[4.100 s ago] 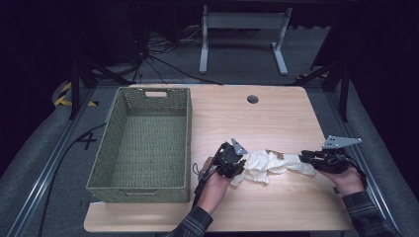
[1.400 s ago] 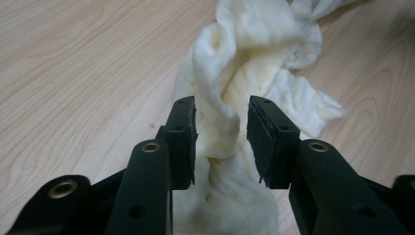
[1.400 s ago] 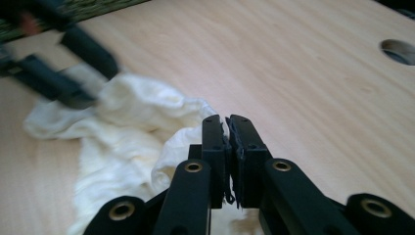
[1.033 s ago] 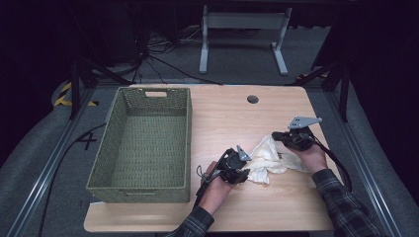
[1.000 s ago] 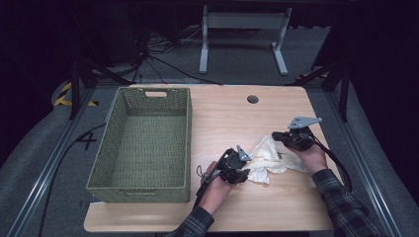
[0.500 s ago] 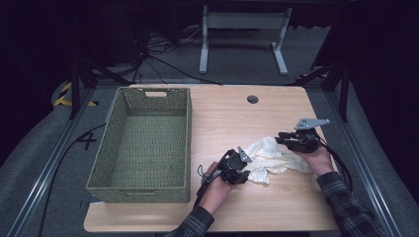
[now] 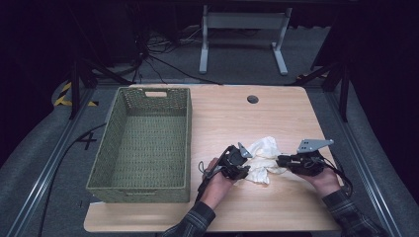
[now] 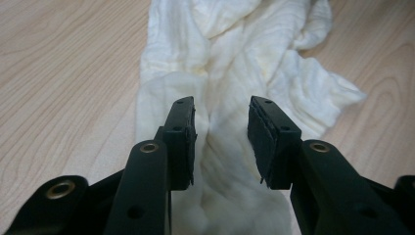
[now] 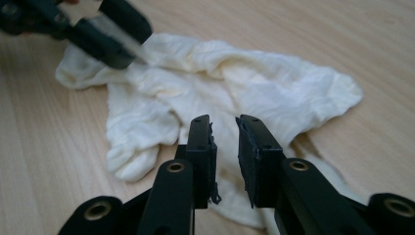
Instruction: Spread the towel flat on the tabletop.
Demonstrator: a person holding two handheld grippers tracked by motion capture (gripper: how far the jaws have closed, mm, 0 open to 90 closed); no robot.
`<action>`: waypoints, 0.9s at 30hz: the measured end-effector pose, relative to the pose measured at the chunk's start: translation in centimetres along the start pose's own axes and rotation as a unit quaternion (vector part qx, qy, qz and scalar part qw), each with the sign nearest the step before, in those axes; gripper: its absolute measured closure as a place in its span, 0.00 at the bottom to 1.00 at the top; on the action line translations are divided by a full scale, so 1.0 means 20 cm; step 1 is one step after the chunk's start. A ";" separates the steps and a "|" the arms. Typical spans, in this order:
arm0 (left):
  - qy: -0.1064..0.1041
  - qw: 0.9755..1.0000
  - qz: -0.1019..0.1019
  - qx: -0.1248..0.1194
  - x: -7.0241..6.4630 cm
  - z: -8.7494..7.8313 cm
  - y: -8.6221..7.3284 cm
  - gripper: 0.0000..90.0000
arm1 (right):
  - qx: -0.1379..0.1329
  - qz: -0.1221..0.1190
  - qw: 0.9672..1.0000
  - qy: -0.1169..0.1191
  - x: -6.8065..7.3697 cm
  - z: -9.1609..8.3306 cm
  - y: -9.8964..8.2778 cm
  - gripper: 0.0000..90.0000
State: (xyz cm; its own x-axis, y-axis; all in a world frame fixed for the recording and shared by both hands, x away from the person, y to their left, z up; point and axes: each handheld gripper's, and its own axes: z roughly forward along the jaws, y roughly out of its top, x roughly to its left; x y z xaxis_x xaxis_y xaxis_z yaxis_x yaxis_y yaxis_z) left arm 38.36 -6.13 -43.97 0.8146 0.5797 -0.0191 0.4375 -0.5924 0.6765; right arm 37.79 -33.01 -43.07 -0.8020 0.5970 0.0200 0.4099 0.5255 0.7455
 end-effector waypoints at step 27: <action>0.022 0.999 -0.029 0.022 0.08 0.06 0.05 0.95 | 0.039 -0.012 0.999 -0.014 0.03 0.03 -0.06 0.98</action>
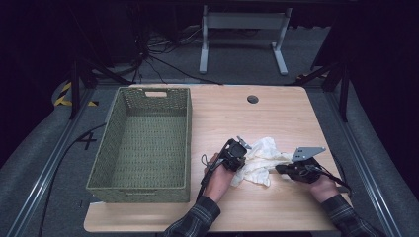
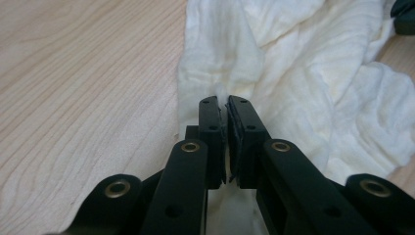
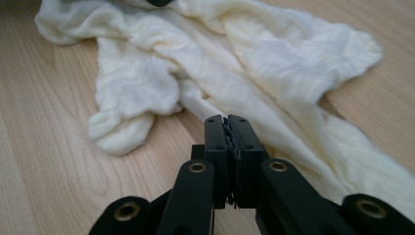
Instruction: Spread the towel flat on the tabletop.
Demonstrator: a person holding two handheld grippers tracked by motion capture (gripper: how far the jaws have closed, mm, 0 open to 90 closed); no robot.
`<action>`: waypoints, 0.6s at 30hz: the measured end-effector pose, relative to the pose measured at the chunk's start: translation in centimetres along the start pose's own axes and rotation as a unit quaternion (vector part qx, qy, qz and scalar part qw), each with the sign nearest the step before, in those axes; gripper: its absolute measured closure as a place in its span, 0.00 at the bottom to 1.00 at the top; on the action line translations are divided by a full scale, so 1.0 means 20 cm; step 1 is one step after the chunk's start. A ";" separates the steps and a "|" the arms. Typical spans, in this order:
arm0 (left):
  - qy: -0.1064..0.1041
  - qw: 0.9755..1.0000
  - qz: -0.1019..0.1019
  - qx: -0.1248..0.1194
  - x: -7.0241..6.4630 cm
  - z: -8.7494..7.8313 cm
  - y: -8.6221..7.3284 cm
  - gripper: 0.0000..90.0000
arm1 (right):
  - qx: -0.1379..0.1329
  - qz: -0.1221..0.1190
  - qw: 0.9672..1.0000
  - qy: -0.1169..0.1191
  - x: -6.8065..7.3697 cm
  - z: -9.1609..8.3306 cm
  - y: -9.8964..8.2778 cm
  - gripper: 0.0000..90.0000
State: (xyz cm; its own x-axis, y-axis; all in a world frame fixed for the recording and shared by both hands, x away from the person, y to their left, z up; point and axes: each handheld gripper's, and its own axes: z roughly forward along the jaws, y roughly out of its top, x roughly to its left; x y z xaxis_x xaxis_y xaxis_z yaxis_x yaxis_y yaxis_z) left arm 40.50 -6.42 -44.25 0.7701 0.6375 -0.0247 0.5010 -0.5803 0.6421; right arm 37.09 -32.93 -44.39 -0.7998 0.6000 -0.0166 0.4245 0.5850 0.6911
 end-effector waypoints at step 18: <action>0.001 1.000 -0.017 0.010 0.00 -0.05 -0.07 0.94 | 0.009 0.049 0.997 -0.063 -0.24 -0.12 -0.10 0.98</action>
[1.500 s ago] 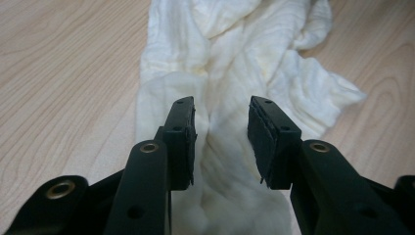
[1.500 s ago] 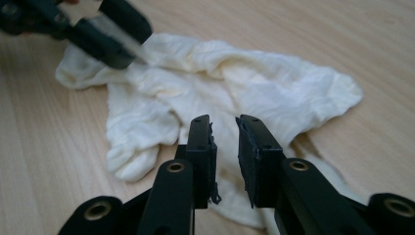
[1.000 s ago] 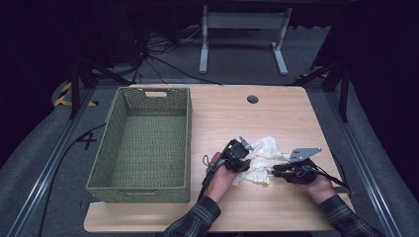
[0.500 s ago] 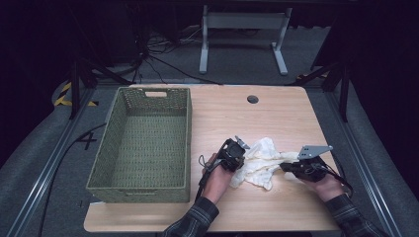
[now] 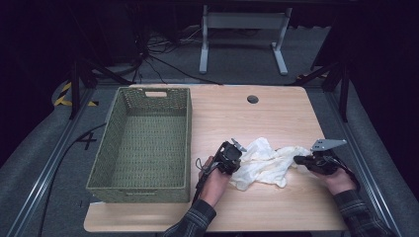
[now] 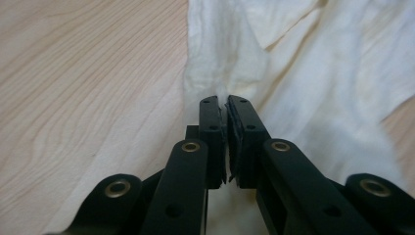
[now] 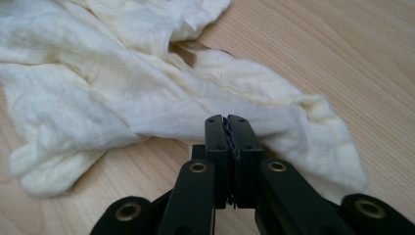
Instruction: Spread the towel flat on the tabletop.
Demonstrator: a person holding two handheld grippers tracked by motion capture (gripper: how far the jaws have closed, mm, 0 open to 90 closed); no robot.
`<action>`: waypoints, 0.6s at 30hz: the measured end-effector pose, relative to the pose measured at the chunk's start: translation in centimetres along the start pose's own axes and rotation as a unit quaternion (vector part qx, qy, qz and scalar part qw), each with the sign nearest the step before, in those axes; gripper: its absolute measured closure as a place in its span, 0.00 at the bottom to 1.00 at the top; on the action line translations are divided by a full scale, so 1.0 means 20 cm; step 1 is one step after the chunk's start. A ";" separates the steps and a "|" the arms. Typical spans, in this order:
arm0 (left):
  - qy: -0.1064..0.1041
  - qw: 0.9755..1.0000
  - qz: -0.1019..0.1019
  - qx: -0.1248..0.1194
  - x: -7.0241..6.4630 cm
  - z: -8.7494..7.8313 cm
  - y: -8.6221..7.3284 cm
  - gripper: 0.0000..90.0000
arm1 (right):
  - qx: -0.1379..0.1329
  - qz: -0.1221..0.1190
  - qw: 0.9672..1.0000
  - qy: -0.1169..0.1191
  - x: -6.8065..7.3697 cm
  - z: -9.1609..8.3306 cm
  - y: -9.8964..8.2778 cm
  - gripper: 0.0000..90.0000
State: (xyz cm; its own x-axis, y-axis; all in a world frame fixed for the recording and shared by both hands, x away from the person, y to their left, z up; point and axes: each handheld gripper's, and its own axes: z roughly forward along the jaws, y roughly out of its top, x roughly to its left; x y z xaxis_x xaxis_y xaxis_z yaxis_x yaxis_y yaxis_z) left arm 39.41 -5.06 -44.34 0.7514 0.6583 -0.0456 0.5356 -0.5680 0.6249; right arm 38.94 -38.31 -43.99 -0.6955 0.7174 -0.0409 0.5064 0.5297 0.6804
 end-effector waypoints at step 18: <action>-0.043 0.998 0.037 -0.030 -0.12 -0.17 -0.10 0.75 | -0.028 -0.004 0.996 0.081 0.20 -0.08 -0.04 0.79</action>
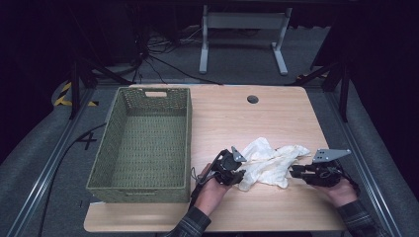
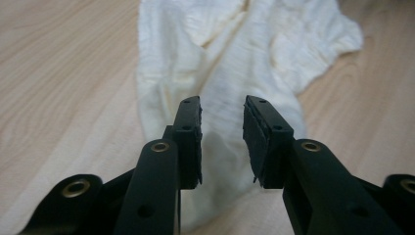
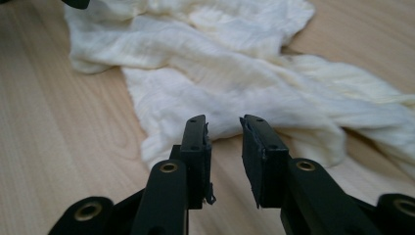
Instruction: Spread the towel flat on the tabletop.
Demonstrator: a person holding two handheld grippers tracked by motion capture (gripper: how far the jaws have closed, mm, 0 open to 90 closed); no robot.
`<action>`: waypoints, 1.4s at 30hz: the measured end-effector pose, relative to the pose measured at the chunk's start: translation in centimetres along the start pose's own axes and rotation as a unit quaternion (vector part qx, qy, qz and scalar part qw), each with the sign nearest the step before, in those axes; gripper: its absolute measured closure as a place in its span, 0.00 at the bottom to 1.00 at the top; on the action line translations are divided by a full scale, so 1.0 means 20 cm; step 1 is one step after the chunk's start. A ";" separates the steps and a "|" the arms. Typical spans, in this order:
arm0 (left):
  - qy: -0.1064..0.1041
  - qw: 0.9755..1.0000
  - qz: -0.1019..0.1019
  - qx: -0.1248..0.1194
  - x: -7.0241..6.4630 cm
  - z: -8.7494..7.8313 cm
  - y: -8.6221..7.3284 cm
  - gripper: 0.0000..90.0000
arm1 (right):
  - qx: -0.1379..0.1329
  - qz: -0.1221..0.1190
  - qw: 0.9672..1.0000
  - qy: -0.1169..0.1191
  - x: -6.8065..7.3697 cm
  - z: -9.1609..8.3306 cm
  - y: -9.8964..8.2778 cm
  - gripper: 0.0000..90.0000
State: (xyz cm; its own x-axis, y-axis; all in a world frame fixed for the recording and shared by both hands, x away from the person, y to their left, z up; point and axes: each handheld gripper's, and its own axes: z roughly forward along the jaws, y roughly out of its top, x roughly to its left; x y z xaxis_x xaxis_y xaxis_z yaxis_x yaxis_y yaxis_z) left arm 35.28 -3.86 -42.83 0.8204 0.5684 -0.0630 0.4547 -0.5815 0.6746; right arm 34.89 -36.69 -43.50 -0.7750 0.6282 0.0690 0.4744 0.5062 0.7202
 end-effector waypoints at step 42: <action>0.021 1.000 -0.002 0.000 0.09 0.07 0.07 0.84 | 0.020 0.001 0.999 -0.038 0.03 -0.16 -0.10 0.88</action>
State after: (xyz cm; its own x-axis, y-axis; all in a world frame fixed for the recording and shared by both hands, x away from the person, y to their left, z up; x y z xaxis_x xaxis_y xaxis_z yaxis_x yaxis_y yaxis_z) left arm 37.93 -4.54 -43.02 0.8031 0.5948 -0.0343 0.4581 -0.5797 0.6739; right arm 32.20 -39.19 -42.77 -0.7409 0.6714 0.0157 0.4927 0.5275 0.6921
